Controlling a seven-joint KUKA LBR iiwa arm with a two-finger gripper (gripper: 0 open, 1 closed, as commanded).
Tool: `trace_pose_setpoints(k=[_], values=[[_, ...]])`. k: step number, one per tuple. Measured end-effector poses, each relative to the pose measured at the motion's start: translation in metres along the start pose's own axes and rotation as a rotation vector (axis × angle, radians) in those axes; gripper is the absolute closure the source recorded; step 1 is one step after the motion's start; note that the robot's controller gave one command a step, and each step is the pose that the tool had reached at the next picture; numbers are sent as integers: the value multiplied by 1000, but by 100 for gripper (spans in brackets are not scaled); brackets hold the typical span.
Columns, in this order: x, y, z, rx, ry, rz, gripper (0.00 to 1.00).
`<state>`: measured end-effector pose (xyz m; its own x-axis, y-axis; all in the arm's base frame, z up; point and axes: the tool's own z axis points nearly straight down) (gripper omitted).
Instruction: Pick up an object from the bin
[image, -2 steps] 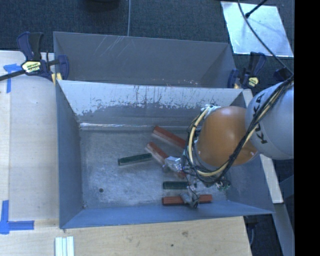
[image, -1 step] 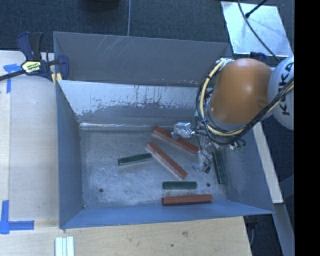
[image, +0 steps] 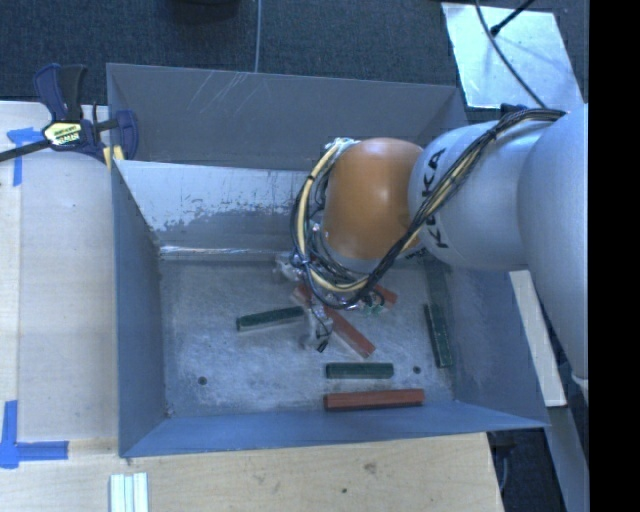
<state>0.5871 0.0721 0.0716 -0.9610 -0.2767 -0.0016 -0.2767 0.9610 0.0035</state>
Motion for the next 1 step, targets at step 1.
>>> trace_pose_setpoints(k=[1], values=[[0, -4, -4, 3, -4, 6, 100]])
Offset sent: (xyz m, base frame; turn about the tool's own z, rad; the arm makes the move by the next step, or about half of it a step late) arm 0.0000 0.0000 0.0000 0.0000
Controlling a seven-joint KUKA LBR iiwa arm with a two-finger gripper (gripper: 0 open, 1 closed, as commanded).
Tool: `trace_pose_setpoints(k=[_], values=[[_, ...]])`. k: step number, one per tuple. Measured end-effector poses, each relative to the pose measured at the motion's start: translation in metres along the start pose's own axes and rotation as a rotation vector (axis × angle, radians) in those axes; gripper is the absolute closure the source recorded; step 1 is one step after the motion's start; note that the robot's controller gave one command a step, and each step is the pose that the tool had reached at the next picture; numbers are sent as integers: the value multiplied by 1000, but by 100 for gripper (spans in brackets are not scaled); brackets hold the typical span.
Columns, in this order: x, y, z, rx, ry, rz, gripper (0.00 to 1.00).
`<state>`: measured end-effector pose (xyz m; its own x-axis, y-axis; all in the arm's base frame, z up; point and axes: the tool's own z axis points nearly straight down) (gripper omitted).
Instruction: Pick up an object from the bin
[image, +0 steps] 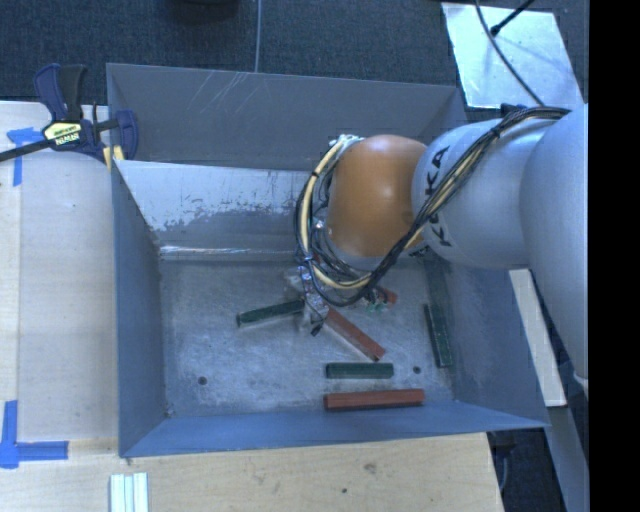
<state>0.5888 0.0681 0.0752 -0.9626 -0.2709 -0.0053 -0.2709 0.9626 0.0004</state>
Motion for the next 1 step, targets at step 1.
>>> trace_pose_setpoints(k=[1], values=[[1, -10, -104, 3, -4, -308, 100]])
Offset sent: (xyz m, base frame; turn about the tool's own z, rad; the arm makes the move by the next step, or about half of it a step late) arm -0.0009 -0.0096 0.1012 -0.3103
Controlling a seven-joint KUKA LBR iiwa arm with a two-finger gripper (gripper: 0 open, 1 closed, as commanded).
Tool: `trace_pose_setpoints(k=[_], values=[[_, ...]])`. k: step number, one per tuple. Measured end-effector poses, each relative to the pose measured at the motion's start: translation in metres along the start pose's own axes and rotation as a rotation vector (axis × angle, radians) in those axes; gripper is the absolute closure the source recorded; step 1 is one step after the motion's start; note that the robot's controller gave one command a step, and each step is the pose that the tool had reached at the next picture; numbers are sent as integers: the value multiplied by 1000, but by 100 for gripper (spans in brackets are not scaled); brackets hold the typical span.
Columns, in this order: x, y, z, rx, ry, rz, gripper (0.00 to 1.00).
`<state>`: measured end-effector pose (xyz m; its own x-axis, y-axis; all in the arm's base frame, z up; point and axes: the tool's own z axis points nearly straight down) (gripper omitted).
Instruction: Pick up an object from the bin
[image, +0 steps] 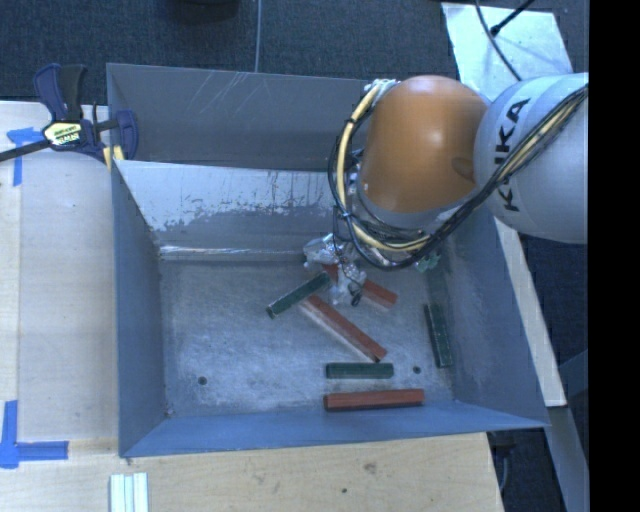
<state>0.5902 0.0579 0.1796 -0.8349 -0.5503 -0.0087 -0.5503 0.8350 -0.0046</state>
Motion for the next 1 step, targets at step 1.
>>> trace_pose_setpoints(k=[1], values=[[2, 5, -44, -1, 0, 0, 100]])
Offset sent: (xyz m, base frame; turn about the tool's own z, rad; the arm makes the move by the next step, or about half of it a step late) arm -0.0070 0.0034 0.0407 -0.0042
